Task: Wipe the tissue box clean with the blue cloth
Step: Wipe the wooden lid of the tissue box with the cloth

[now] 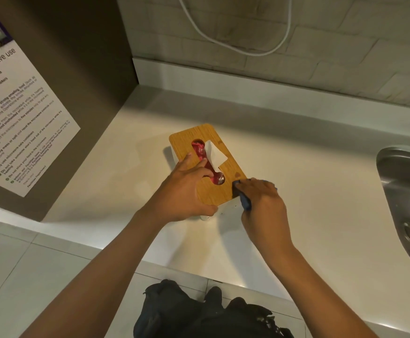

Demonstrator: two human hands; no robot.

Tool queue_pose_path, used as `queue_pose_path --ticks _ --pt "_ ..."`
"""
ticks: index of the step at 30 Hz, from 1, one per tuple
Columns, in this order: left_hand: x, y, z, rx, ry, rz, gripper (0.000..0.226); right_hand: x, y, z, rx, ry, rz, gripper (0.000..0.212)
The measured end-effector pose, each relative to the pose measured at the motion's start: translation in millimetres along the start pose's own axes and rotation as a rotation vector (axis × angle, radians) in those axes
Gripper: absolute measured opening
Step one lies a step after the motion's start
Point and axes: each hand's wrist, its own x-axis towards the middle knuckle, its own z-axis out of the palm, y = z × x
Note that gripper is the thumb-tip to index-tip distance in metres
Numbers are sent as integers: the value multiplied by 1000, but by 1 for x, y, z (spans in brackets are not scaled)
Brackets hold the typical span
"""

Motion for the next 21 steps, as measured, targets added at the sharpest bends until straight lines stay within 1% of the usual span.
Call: queue_pose_path --ticks 3,5,6,8,9,10,12,13,16,17,18,21 --pt "-1 2 -4 1 -14 0 85 10 -12 7 -15 13 9 21" --pt "-3 -2 -15 -15 -47 12 83 0 -18 15 28 -2 -61 8" --pt "-4 -6 -20 -38 -67 25 81 -6 -21 14 63 -35 -84 14" --pt "-9 -12 -30 -64 -101 63 80 -17 -27 3 80 -134 -62 40" --pt "-12 -12 -31 -61 -106 81 80 -20 -30 -2 90 -148 -56 48" --pt "-15 -10 -29 -47 -92 107 79 -20 -30 -4 112 -119 -56 46" --pt "-23 -2 -16 2 4 158 73 -16 -29 -6 141 14 -30 33" --pt "-28 3 -7 27 71 163 72 -13 -27 -11 152 49 0 28" --pt "-34 11 18 54 230 95 80 -1 -18 -14 167 63 53 35" --pt "-32 11 22 61 256 78 78 5 -16 -12 164 59 45 33" --pt "-28 11 24 72 273 75 74 13 -18 -8 143 31 19 32" --pt "-21 4 22 76 303 108 58 27 -22 5 84 -175 -64 46"
